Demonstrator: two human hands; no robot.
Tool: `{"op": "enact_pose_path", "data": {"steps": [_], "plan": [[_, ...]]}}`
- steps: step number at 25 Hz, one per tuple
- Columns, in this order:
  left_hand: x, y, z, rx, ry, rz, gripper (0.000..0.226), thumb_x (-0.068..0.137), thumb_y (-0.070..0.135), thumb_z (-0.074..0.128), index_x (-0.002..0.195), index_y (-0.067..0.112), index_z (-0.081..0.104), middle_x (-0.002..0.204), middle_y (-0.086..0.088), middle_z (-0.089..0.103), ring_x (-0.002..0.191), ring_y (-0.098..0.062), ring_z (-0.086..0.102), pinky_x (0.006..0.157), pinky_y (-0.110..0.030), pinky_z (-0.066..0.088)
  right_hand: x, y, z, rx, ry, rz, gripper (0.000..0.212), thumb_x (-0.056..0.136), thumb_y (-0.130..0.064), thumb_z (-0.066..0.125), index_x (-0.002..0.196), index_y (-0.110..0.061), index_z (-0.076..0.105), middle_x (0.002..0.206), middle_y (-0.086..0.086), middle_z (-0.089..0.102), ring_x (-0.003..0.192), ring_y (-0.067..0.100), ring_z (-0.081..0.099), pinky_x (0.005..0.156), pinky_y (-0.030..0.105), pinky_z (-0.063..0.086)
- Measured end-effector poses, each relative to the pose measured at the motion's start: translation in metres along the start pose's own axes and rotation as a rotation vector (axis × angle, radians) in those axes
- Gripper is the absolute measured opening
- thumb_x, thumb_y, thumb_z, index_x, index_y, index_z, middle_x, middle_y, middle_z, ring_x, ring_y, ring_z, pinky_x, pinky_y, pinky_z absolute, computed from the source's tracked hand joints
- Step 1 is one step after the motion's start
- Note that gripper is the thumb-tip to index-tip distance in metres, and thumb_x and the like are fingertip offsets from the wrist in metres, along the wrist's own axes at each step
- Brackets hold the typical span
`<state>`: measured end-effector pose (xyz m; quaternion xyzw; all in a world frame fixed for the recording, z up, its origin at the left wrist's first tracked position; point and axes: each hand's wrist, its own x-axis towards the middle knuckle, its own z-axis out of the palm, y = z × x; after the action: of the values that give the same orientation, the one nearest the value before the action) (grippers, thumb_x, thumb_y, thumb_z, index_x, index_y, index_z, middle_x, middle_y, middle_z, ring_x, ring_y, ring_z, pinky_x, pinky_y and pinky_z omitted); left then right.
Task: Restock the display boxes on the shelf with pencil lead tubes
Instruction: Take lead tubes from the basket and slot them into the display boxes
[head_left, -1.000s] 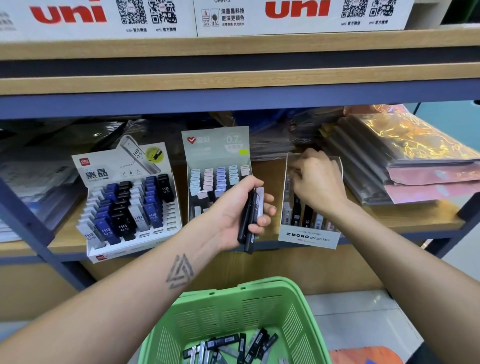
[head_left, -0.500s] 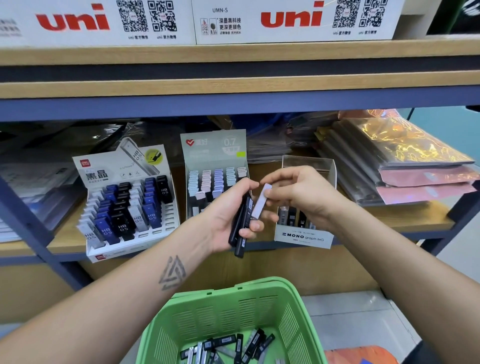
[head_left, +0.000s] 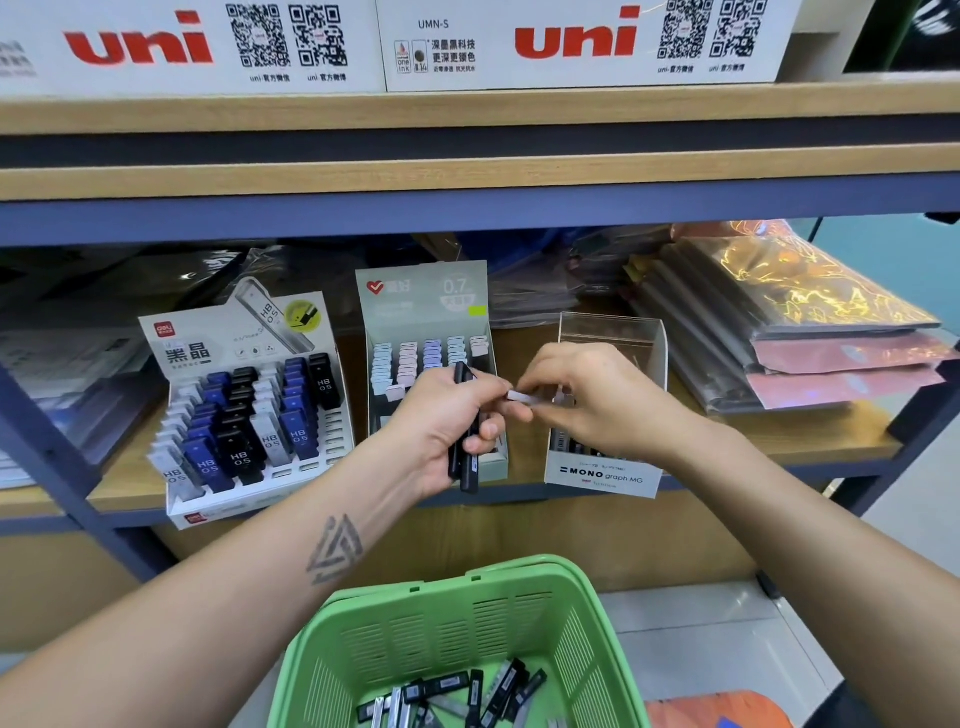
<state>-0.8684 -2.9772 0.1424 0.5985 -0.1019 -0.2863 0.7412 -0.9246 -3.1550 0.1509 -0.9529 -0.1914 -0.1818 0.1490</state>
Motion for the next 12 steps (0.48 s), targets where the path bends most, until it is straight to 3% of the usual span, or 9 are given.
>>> {"op": "enact_pose_path", "data": {"steps": [2, 4, 7, 10, 12], "plan": [[0.001, 0.001, 0.002, 0.006, -0.024, 0.023, 0.010, 0.098, 0.005, 0.054, 0.097, -0.004, 0.058, 0.073, -0.018, 0.065, 0.040, -0.011, 0.038, 0.032, -0.017, 0.023, 0.001, 0.001, -0.004, 0.102, 0.063, 0.134, 0.012, 0.089, -0.017, 0.076, 0.101, -0.020, 0.075, 0.089, -0.005, 0.071, 0.081, 0.011, 0.066, 0.075, 0.033, 0.054], [0.001, 0.001, 0.002, 0.100, -0.016, 0.058, 0.011, 0.095, 0.007, 0.062, 0.102, -0.002, 0.061, 0.070, -0.012, 0.061, 0.043, -0.012, 0.038, 0.033, -0.018, 0.023, 0.002, 0.002, -0.014, 0.372, 0.152, 0.335, 0.021, 0.085, -0.013, 0.079, 0.102, -0.022, 0.071, 0.085, -0.003, 0.073, 0.079, 0.016, 0.071, 0.075, 0.036, 0.060], [0.002, -0.006, 0.005, 0.247, -0.022, 0.072, 0.017, 0.089, 0.005, 0.072, 0.101, 0.002, 0.060, 0.065, -0.010, 0.056, 0.042, -0.012, 0.039, 0.033, -0.018, 0.025, 0.001, -0.002, -0.024, 0.611, 0.234, 0.453, 0.025, 0.083, -0.009, 0.082, 0.106, -0.012, 0.071, 0.086, 0.008, 0.076, 0.077, 0.024, 0.076, 0.077, 0.041, 0.063], [0.005, -0.010, 0.010, 0.237, -0.011, 0.070, 0.012, 0.089, 0.000, 0.070, 0.097, 0.002, 0.061, 0.067, -0.014, 0.058, 0.041, -0.012, 0.040, 0.032, -0.019, 0.027, 0.001, 0.000, -0.033, 0.491, 0.253, 0.444, 0.019, 0.082, -0.014, 0.083, 0.101, -0.012, 0.077, 0.086, 0.003, 0.076, 0.078, 0.016, 0.074, 0.078, 0.037, 0.063], [0.008, -0.008, 0.012, 0.174, -0.008, 0.033, 0.017, 0.090, -0.002, 0.066, 0.106, -0.002, 0.062, 0.069, -0.014, 0.061, 0.042, -0.012, 0.041, 0.033, -0.019, 0.026, 0.001, 0.008, -0.042, 0.402, 0.294, 0.467, 0.016, 0.083, -0.016, 0.083, 0.098, -0.013, 0.079, 0.081, -0.001, 0.075, 0.074, 0.011, 0.073, 0.076, 0.034, 0.062]]}}
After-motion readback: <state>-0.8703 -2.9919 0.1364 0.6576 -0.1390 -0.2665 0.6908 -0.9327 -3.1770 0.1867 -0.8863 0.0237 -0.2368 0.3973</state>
